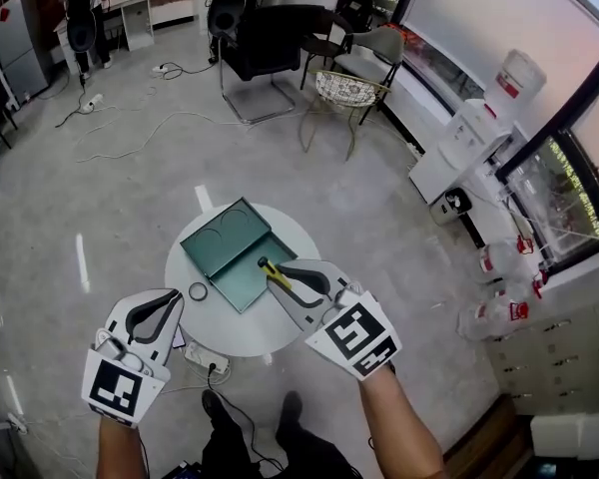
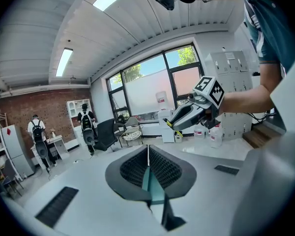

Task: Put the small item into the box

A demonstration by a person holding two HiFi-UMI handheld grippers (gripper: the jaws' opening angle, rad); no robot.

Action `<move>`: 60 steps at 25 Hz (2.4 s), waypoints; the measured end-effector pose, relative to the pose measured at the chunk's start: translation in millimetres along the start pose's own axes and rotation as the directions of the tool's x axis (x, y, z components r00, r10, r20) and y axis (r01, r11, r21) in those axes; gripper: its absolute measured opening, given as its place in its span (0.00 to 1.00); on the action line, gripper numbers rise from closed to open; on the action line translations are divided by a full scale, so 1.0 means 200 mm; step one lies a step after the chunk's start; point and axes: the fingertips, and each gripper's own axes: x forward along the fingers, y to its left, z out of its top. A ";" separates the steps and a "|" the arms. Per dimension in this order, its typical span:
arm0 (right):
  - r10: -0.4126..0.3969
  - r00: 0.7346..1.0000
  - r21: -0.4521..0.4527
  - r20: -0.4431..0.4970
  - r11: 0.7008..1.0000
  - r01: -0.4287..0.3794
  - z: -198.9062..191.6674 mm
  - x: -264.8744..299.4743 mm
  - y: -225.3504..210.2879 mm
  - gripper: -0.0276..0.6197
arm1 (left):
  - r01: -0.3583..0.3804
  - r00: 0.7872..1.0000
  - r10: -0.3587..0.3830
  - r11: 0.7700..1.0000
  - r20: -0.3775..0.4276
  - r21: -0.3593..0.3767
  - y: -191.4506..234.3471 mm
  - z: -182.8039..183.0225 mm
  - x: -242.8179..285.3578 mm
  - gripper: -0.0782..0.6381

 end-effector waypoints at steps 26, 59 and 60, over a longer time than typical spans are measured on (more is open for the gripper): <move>0.144 0.974 0.087 -0.174 0.988 -0.130 -0.88 1.01 0.00 0.17 | 0.047 0.989 -0.066 0.989 -0.132 -0.141 0.24 -0.92 0.40 0.15; 0.173 0.887 0.068 -0.428 0.985 -0.160 -1.35 1.24 0.03 0.18 | 0.066 0.984 -0.091 0.985 -0.155 -0.160 0.29 -1.06 0.46 0.15; 0.168 0.890 0.063 -0.424 0.986 -0.156 -1.32 1.22 0.03 0.18 | 0.066 0.984 -0.090 0.986 -0.152 -0.154 0.29 -1.02 0.44 0.15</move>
